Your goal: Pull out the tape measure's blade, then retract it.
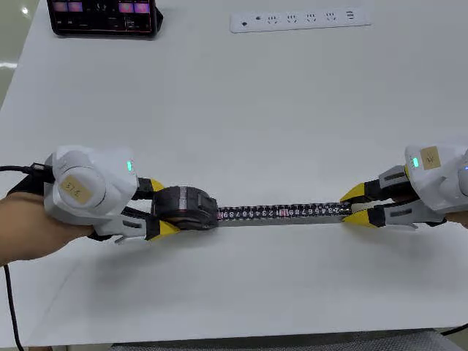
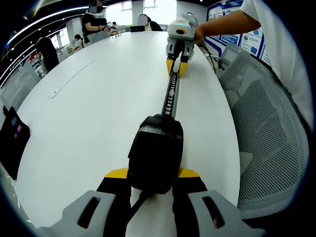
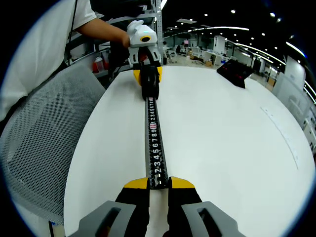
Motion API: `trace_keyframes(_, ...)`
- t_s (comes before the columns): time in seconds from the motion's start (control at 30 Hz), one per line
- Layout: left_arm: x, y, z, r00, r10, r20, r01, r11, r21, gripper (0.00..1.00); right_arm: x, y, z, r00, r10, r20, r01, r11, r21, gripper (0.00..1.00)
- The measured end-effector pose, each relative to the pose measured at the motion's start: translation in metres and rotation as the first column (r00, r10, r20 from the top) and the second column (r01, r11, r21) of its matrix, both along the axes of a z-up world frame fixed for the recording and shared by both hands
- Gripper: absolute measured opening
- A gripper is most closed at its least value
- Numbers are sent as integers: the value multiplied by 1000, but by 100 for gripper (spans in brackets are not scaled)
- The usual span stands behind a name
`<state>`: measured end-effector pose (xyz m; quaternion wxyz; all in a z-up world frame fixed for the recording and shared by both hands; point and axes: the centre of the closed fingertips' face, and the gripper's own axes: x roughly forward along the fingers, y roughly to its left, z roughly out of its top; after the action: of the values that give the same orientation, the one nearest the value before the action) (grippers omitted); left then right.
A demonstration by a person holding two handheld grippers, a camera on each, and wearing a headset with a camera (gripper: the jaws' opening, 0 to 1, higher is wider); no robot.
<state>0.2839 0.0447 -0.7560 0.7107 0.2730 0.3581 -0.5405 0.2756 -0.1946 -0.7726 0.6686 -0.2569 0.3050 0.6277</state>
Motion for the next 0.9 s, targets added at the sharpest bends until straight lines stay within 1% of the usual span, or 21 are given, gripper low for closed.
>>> trace_keyframes(0.33,0,0,0,1000,-2,0,2,1000,1,27,0,-16,0,1000,1,4,-1,999,-36,9)
trace_keyframes(0.9,0,0,0,1000,-2,0,2,1000,1,27,2,-33,0,1000,2,5,-2,996,-92,9)
